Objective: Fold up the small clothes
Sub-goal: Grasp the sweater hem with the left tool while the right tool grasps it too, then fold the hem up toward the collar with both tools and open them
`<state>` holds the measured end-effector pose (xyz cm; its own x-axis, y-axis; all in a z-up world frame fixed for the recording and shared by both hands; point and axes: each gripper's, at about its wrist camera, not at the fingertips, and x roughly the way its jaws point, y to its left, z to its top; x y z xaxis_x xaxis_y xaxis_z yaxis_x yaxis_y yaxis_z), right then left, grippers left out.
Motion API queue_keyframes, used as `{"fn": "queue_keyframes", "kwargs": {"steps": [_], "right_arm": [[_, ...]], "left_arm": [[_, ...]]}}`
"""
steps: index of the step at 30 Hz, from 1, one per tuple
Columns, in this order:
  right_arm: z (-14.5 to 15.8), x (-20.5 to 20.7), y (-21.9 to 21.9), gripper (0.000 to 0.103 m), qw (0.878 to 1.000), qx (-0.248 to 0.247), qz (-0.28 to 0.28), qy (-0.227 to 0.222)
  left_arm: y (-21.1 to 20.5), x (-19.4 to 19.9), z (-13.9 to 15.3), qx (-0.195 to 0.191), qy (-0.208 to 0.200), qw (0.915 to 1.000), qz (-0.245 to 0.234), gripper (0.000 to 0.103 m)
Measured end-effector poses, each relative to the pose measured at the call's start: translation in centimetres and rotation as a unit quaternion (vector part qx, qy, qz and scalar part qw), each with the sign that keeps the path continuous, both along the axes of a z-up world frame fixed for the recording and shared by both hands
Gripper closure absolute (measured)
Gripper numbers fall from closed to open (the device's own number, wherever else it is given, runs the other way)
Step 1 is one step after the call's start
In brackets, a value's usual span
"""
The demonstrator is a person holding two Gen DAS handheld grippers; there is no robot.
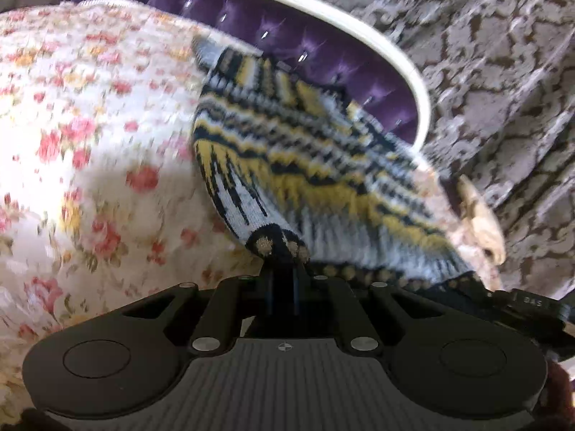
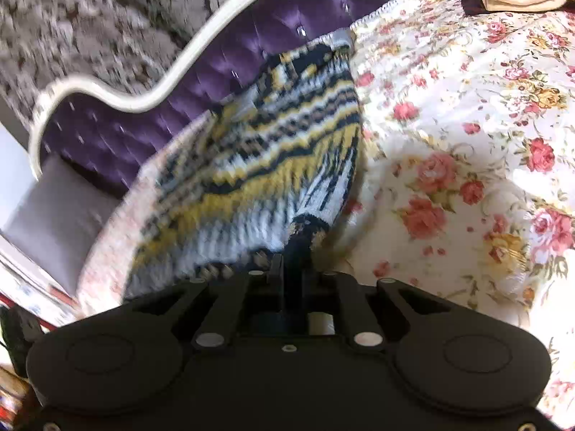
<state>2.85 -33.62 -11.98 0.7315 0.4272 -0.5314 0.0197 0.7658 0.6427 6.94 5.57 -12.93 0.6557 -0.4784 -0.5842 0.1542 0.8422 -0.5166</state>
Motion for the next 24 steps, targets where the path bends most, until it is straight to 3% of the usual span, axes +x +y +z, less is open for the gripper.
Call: {"fn": "queue_keyframes", "kwargs": {"steps": [9, 24], "right_arm": [[4.2, 2.1, -1.4, 0.086, 0.996, 0.051, -0.017, -0.075], [6.8, 12.4, -2.3, 0.086, 0.99, 0.063, -0.03, -0.125]], "left_arm": [[0.6, 2.4, 5.3, -0.03, -0.063, 0.9975, -0.003, 0.094], [1.4, 12.4, 8.9, -0.04, -0.102, 0.994, 0.002, 0.094]]}}
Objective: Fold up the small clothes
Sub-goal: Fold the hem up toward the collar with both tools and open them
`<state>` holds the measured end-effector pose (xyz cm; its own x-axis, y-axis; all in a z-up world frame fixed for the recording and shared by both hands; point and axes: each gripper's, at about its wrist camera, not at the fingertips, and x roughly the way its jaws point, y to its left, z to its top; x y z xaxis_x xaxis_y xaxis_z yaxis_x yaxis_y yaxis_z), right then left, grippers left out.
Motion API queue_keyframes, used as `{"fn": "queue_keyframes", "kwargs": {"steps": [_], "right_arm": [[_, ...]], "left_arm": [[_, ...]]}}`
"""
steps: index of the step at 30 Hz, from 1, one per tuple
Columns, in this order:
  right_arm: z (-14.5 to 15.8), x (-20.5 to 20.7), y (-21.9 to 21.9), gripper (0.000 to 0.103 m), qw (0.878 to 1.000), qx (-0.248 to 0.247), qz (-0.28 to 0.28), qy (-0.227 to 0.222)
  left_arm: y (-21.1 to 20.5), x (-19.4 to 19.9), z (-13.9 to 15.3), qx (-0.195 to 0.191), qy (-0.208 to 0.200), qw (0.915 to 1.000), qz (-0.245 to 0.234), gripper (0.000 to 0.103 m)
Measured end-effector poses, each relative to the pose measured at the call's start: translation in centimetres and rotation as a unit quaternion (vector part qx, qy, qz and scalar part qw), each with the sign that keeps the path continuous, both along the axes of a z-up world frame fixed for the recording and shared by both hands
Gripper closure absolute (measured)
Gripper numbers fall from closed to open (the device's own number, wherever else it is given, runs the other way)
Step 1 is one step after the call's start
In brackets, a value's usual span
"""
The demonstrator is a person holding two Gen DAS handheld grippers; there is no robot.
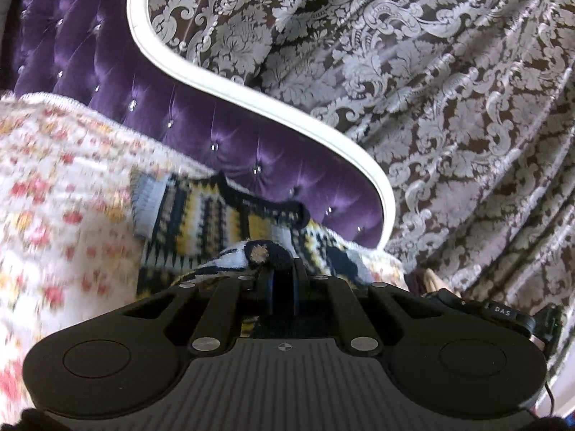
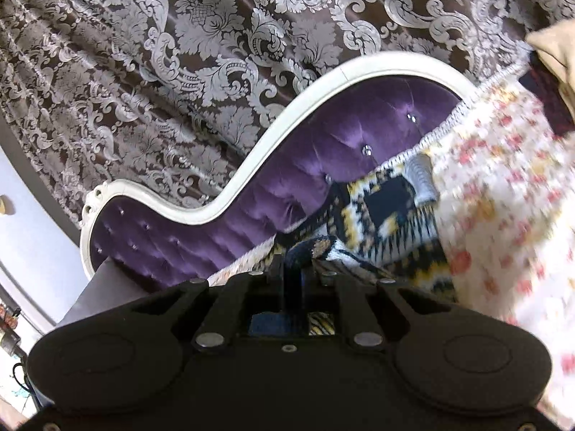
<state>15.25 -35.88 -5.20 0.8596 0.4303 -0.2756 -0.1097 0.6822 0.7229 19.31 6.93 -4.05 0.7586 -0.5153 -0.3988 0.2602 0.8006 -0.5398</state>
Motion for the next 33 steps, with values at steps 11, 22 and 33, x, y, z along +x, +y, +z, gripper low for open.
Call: {"fn": "queue_keyframes", "kwargs": {"steps": [11, 22, 33], "right_arm": [[-0.3, 10.1, 0.3, 0.086, 1.0, -0.02, -0.008, 0.002], [-4.5, 19.6, 1.1, 0.086, 0.996, -0.054, -0.026, 0.066], [-6.5, 22.1, 0.6, 0.054, 0.993, -0.074, -0.043, 0.084]], "left_arm": [[0.6, 10.1, -1.0, -0.01, 0.023, 0.9996, 0.013, 0.094], [0.7, 19.4, -6.9, 0.017, 0.104, 0.9939, 0.032, 0.093], [0.1, 22.1, -8.2, 0.063, 0.126, 0.9899, 0.014, 0.059]]}}
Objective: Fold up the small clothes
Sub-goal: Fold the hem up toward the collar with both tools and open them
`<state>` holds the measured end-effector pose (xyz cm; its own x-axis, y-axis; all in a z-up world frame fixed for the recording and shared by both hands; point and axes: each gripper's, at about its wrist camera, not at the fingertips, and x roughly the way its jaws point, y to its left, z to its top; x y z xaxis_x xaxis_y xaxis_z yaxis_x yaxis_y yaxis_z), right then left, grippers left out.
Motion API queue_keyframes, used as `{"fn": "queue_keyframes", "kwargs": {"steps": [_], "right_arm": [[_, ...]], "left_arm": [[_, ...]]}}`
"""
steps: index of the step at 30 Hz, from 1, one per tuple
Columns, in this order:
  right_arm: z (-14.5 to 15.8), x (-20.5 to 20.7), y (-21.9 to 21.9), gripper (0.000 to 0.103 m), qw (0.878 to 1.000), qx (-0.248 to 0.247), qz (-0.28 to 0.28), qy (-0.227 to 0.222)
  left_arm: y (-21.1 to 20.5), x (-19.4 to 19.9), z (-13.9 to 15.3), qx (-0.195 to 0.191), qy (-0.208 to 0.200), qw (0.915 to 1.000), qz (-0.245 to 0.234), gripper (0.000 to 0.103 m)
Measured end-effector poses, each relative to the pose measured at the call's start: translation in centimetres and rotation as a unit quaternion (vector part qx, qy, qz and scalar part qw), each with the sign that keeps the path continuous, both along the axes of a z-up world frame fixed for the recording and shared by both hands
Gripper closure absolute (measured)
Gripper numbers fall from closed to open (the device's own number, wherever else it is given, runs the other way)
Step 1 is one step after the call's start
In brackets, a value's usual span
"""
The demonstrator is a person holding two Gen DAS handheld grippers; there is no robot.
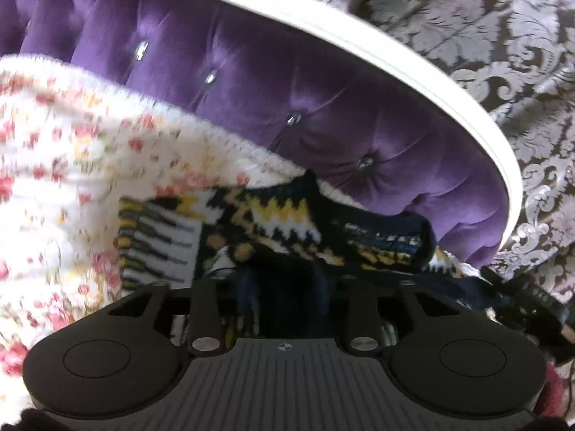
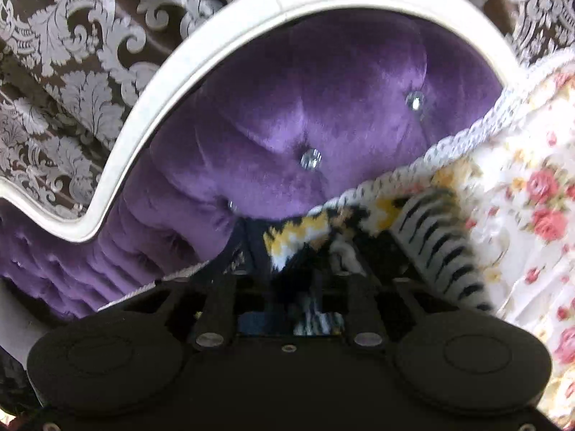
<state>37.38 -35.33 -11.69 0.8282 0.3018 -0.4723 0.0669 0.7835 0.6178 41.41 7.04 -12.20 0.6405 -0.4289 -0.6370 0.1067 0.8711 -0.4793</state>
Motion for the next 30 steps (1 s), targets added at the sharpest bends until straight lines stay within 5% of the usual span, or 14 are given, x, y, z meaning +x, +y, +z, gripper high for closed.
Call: {"fn": "queue_keyframes", "kwargs": {"steps": [2, 3, 9, 14, 22, 26, 28, 30], "right_arm": [[1.2, -0.9, -0.5, 0.041, 1.0, -0.014, -0.016, -0.021], [1.7, -1.2, -0.7, 0.036, 0.999, -0.021, -0.022, -0.03], [3.8, -4.1, -0.3, 0.036, 0.997, -0.06, 0.007, -0.057], [3.9, -6.7, 2.8, 0.036, 0.987, -0.124, 0.07, -0.067], [0.6, -6.2, 10.3, 0.038, 0.961, -0.217, 0.165, -0.043], [-0.9, -4.7, 11.4, 0.038, 0.94, -0.311, 0.137, -0.013], [-1.3, -4.5, 9.4, 0.038, 0.949, -0.3, 0.101, -0.001], [-1.8, -4.8, 7.7, 0.038, 0.953, -0.295, 0.069, 0.007]], "left_arm": [[-0.4, -0.3, 0.8, 0.014, -0.019, 0.9997, 0.005, 0.017], [-0.5, -0.4, 1.3, 0.025, -0.034, 0.999, 0.013, 0.012], [-0.8, -1.6, 3.2, 0.038, -0.055, 0.9977, 0.009, 0.012], [-2.8, -5.0, 3.0, 0.093, -0.067, 0.9928, -0.036, 0.012], [-7.0, -6.8, -1.8, 0.227, -0.069, 0.9672, -0.09, 0.012], [-5.7, -7.3, -3.4, 0.267, -0.096, 0.9532, -0.103, 0.011], [-5.3, -7.8, -3.4, 0.286, -0.108, 0.9474, -0.094, 0.011], [-4.6, -8.2, -3.6, 0.268, -0.112, 0.9535, -0.081, 0.011]]}}
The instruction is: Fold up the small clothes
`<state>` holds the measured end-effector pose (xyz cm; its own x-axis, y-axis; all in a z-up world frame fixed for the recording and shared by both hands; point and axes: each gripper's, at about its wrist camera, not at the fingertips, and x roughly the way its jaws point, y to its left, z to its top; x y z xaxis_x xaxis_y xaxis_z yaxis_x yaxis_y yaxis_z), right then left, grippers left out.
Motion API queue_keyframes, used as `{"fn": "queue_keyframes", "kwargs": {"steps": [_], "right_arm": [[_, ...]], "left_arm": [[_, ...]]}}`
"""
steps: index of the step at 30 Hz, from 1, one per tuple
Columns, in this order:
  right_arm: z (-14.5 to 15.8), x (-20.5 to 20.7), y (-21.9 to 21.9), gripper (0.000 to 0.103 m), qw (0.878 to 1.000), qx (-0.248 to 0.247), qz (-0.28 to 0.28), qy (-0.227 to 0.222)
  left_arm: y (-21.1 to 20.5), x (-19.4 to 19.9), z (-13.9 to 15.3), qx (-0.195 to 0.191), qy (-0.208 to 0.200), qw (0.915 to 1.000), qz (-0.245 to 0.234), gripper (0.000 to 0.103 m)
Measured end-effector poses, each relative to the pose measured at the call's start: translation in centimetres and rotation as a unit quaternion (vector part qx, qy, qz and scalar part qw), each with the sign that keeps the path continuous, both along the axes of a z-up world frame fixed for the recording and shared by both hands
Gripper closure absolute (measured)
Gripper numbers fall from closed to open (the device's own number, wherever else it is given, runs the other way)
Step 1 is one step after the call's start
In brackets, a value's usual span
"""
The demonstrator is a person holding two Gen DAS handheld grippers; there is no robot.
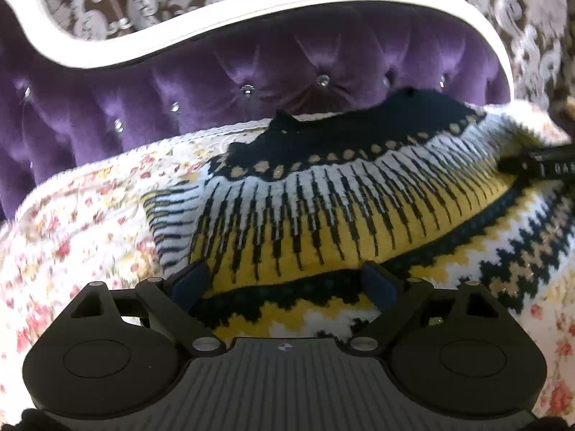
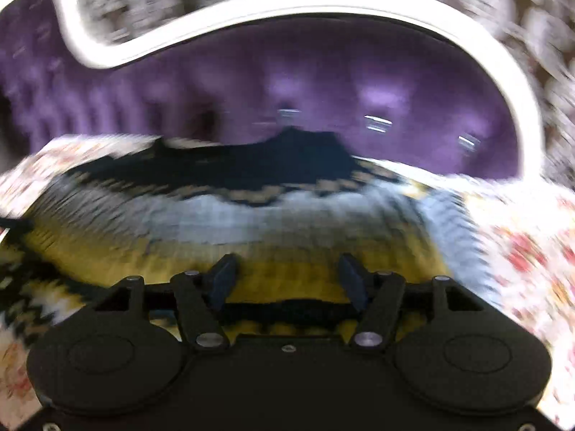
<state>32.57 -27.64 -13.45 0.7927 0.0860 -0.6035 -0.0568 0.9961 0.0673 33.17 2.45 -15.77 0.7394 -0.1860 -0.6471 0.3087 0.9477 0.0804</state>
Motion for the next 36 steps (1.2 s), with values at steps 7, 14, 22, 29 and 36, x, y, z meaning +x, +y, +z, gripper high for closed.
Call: {"fn": "queue_keyframes", "kwargs": {"steps": [7, 14, 22, 29, 36], "right_arm": [[-0.7, -0.6, -0.5, 0.039, 1.0, 0.002, -0.01, -0.023], [-0.7, -1.3, -1.0, 0.039, 0.999, 0.022, -0.015, -0.032], [-0.8, -1.6, -2.2, 0.044, 0.997, 0.049, -0.045, -0.035], [0.9, -3.6, 0.8, 0.038, 0.998, -0.016, 0.03, -0.057], [-0.4, -6.3, 3.8, 0.035, 0.992, -0.072, 0.1, -0.014]], "left_arm": [[0.0, -1.5, -0.8, -0.014, -0.047, 0.9986, 0.018, 0.011], [0.6, -2.0, -1.1, -0.036, -0.063, 0.9971, 0.024, 0.011], [0.5, -2.1, -1.6, -0.04, -0.07, 0.9963, 0.031, 0.011], [0.5, -2.2, -1.7, -0.043, -0.073, 0.9959, 0.033, 0.01], [0.5, -2.1, -1.7, -0.041, -0.072, 0.996, 0.032, 0.01]]}}
